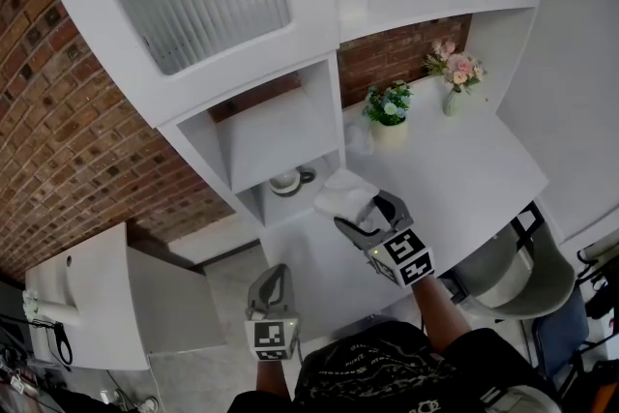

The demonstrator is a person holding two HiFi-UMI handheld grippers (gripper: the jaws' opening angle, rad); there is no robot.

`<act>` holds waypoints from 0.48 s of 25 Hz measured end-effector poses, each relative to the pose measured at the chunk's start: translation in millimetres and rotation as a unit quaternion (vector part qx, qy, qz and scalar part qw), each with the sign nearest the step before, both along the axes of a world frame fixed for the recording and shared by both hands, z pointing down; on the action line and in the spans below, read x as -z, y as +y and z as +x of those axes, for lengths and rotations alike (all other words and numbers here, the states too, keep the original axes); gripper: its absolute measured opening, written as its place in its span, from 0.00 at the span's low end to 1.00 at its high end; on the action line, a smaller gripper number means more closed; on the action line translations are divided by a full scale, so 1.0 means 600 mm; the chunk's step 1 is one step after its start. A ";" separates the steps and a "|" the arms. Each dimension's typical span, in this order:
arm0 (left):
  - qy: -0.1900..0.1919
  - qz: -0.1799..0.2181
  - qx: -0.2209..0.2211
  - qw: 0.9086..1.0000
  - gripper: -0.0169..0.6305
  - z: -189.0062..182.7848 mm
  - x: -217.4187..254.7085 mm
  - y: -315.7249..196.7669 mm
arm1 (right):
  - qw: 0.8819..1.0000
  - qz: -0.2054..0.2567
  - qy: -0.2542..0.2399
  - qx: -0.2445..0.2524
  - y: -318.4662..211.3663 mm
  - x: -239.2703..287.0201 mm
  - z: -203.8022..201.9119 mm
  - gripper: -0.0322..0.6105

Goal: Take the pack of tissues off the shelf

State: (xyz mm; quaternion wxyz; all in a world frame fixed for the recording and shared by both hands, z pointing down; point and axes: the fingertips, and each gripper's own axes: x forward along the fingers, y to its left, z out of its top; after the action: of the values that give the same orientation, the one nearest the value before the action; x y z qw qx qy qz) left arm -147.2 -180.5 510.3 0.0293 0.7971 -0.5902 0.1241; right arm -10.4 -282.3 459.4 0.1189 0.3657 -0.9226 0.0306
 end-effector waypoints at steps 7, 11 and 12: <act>-0.003 0.000 0.001 1.000 0.04 0.000 -0.002 -0.004 | 1.000 -0.014 0.010 -0.008 0.006 -0.025 0.014 0.56; -0.014 -0.004 0.015 1.000 0.04 -0.004 -0.009 -0.009 | 1.000 -0.027 0.006 -0.013 0.007 -0.044 0.024 0.56; -0.013 -0.005 0.016 1.000 0.04 -0.004 -0.010 -0.009 | 0.999 -0.032 0.004 -0.014 0.007 -0.050 0.027 0.56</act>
State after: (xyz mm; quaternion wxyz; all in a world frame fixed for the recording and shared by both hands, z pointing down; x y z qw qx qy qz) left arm -149.3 -186.1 516.1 0.0275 0.7858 -0.6026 0.1369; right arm 5.5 -278.0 489.2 0.1339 0.3747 -0.9155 0.0601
